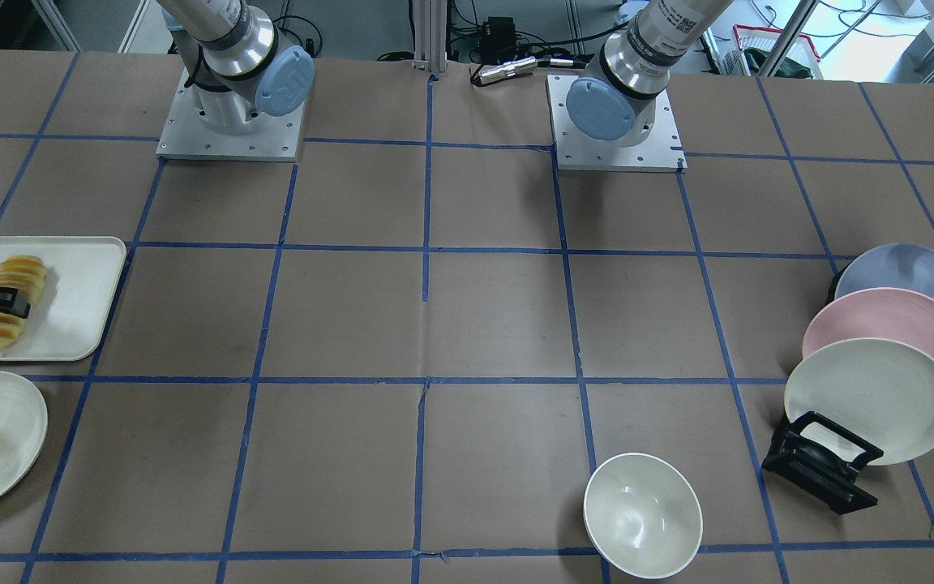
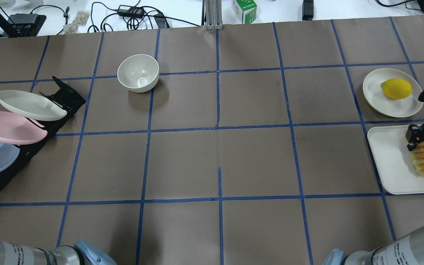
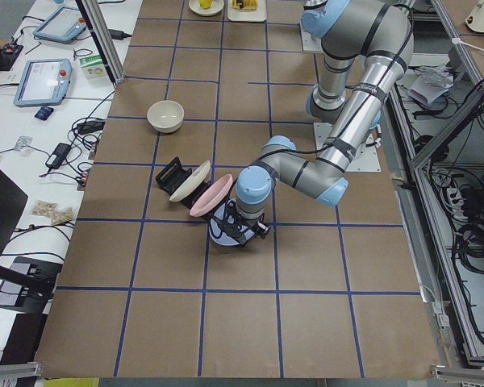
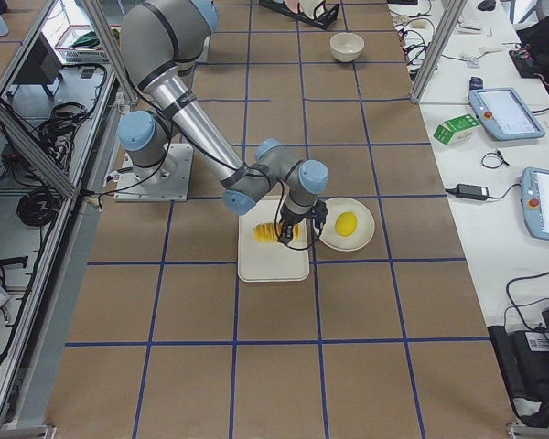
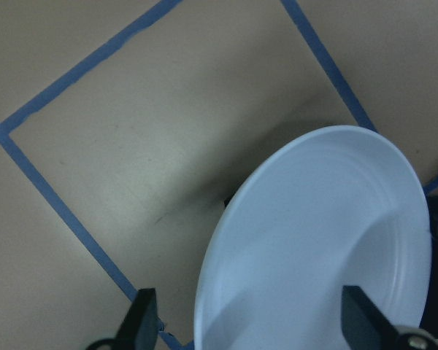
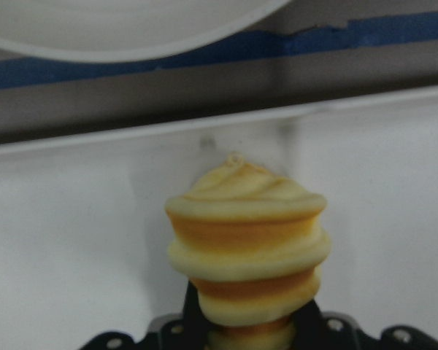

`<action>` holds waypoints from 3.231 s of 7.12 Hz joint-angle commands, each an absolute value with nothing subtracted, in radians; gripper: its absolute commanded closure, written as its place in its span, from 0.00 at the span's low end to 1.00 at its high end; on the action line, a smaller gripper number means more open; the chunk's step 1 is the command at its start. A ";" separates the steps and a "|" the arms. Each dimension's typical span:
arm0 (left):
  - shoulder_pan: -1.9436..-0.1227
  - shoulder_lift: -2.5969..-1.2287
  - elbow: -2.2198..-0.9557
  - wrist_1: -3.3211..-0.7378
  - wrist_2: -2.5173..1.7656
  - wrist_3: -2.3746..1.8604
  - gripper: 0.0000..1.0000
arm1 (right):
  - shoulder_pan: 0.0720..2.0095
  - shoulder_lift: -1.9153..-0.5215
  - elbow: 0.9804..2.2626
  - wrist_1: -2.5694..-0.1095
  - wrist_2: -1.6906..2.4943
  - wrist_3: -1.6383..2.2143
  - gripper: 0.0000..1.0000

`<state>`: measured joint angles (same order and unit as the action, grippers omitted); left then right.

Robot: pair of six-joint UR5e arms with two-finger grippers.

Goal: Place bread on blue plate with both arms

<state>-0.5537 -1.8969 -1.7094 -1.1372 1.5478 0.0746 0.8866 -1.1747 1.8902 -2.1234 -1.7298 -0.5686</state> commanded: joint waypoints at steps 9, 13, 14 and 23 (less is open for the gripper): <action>-0.563 -1.905 -1.695 -1.242 1.655 0.087 1.00 | 1.130 -1.403 1.635 -1.531 -1.597 -0.194 1.00; -0.566 -1.876 -1.689 -1.270 1.661 0.107 1.00 | 1.314 -1.474 1.635 -1.488 -1.491 0.010 1.00; -0.566 -1.843 -1.687 -1.285 1.661 0.107 1.00 | 1.374 -1.477 1.631 -1.499 -1.490 0.062 1.00; -0.861 -1.566 -1.652 -1.816 1.518 0.045 1.00 | 1.543 -1.463 1.597 -1.555 -1.489 0.149 1.00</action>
<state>-0.7368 -1.5808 -1.6509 -1.7941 1.6088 0.0557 1.5329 -1.4635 1.5969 -1.5378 -1.4896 0.1349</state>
